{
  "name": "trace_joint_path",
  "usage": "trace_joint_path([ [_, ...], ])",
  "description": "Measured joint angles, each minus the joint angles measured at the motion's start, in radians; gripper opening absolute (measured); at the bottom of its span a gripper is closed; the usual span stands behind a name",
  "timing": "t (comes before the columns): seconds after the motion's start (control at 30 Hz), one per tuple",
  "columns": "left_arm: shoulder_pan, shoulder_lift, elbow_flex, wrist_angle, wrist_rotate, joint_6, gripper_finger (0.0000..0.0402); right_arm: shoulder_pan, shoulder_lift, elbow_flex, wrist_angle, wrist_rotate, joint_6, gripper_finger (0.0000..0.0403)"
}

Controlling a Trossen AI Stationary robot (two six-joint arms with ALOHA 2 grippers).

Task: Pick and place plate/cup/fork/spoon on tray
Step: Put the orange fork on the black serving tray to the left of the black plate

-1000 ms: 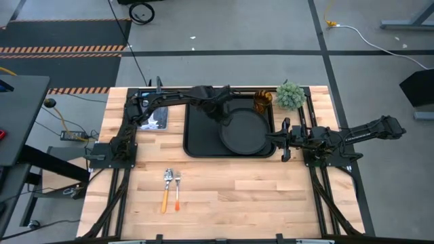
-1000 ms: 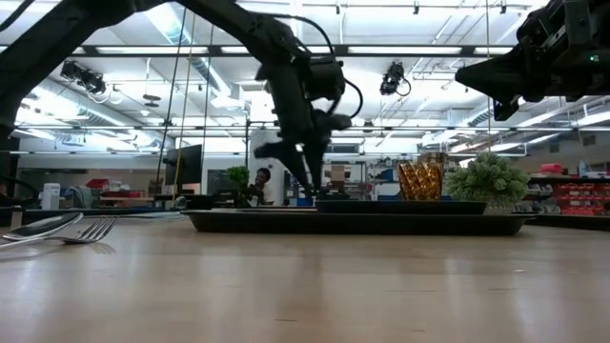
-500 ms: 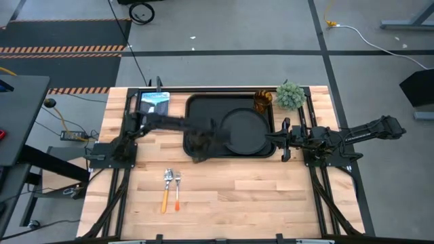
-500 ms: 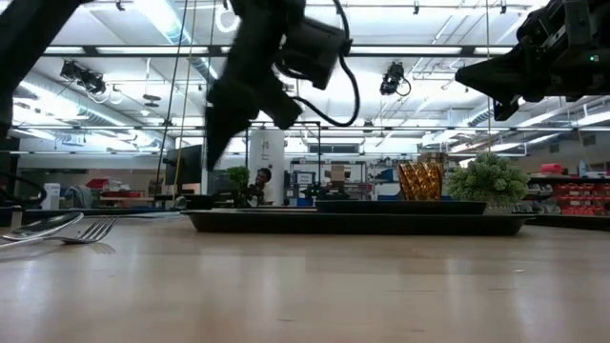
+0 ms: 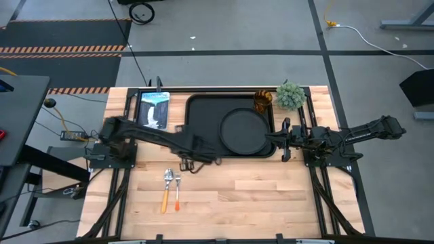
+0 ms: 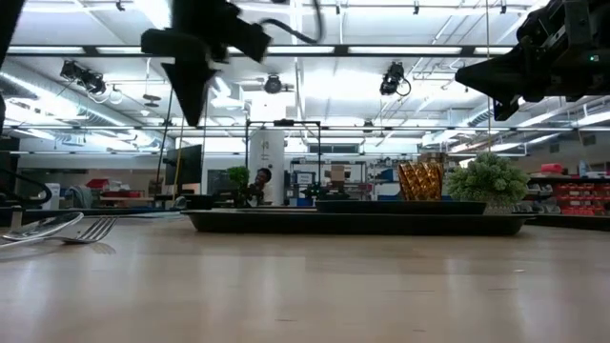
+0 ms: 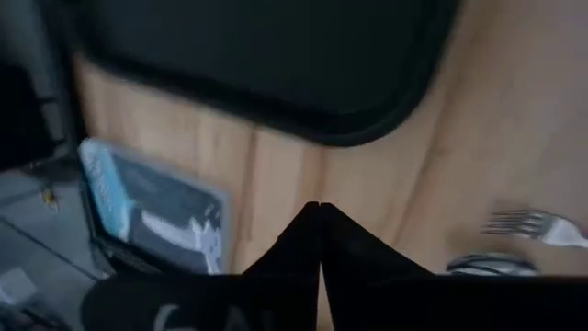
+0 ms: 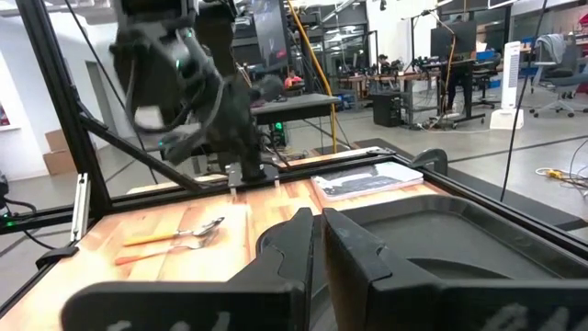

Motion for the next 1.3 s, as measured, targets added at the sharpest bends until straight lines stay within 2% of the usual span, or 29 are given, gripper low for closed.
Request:
trace_joint_path([
  [0.1, -0.025, -0.133, -0.134, 0.088, -0.006, -0.136, 0.0014, 0.0, 0.0, 0.0, 0.0, 0.0, 0.0, 0.0034],
  [0.27, -0.078, -0.301, -0.329, 0.281, 0.092, -0.477, 0.0007, 0.0, 0.0, 0.0, 0.0, 0.0, 0.0, 0.0034],
  [0.4, -0.136, -0.337, -0.422, 0.39, 0.115, -0.868, 0.0015, 0.0, 0.0, 0.0, 0.0, 0.0, 0.0, 0.0034],
  [0.5, -0.189, -0.317, -0.456, 0.445, 0.166, -1.045, 0.0035, 0.0, 0.0, 0.0, 0.0, 0.0, 0.0, 0.0034],
  [0.67, -0.264, -0.248, -0.451, 0.469, 0.204, -1.201, 0.0079, 0.0, 0.0, 0.0, 0.0, 0.0, 0.0, 0.0034],
  [0.8, -0.289, -0.214, -0.445, 0.494, 0.254, -1.289, 0.0114, 0.0, 0.0, 0.0, 0.0, 0.0, 0.0, 0.0034],
  [0.93, -0.312, -0.196, -0.444, 0.509, 0.261, -1.368, 0.0141, 0.0, 0.0, 0.0, 0.0, 0.0, 0.0, 0.0034],
  [1.3, -0.355, -0.074, -0.444, 0.601, 0.278, -1.457, 0.0151, 0.0, 0.0, 0.0, 0.001, 0.0, 0.0, 0.0034],
])
